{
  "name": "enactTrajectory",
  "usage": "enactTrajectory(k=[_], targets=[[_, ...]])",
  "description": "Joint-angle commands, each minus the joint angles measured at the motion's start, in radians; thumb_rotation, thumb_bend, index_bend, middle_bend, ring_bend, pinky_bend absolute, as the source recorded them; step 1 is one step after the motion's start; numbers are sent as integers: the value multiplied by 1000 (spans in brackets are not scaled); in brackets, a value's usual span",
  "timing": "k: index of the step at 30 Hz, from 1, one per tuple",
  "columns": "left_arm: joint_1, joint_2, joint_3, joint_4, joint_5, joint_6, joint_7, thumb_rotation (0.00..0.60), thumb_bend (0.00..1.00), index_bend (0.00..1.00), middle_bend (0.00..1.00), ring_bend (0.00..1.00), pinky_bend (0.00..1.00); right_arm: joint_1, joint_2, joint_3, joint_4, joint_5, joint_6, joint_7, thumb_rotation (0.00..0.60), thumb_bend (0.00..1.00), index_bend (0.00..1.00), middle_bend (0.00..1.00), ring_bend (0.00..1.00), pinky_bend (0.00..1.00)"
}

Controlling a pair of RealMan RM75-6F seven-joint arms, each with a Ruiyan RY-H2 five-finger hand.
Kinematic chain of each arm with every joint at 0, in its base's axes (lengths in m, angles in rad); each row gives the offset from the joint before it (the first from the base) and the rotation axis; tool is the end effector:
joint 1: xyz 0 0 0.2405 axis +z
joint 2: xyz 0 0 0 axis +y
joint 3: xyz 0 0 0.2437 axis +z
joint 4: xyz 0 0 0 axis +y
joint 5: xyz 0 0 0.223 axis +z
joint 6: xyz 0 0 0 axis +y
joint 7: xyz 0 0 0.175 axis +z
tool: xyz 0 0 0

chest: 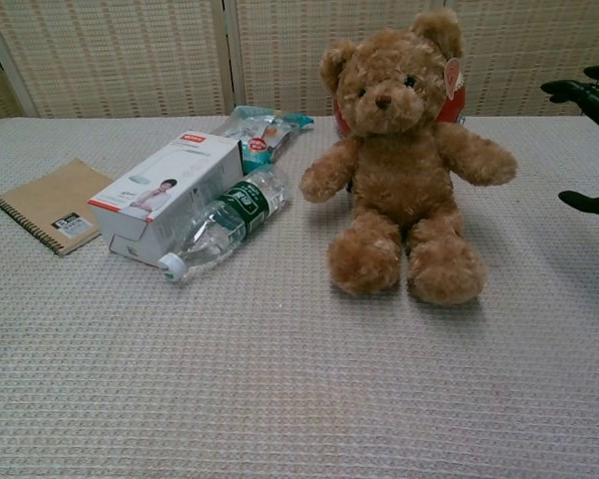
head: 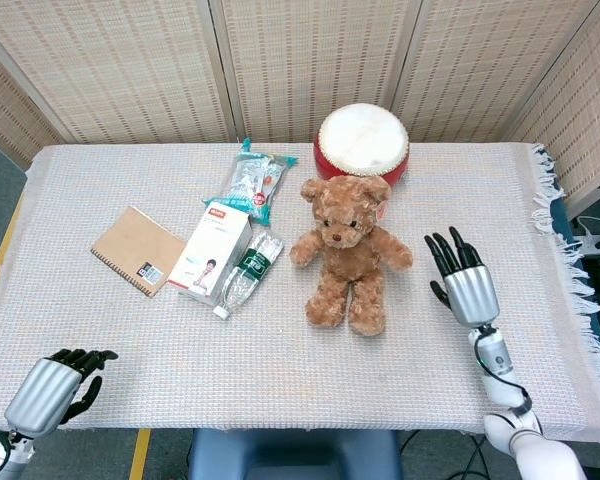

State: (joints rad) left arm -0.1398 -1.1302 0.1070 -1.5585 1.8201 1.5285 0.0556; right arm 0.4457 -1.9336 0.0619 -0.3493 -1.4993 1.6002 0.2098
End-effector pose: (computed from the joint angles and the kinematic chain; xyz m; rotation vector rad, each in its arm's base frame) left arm -0.2667 0.1828 0.1032 -1.7797 -0.7378 -0.9696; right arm -0.2885 -0.3351 0.0313 1.4800 -0.3975 1.0737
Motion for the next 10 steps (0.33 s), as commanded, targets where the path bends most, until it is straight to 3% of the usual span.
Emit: enactTrajectory(k=[1, 2, 5, 8, 10], targets=[[1, -1, 1, -2, 3, 1, 6, 600, 554, 327, 467, 469, 546, -218, 329, -101, -575, -3, 5, -261, 600, 85, 113, 142, 9, 287], [2, -1, 1, -3, 3, 0, 9, 600, 554, 327, 467, 469, 546, -239, 414, -122, -729, 13, -22, -351, 600, 86, 128, 142, 13, 287], [0, -5, 0, -4, 1, -7, 21, 600, 554, 328, 467, 469, 546, -261, 550, -144, -976, 69, -92, -510, 600, 86, 137, 142, 19, 287], [-3, -9, -3, -4, -2, -14, 30, 600, 554, 328, 467, 469, 546, -261, 602, -138, -1080, 88, -118, -580, 600, 86, 126, 142, 19, 287], [-5, -11, -4, -4, -1, -16, 35, 600, 553, 328, 467, 469, 546, -267, 603, -131, -1091, 87, -113, -596, 600, 86, 122, 142, 19, 287]])
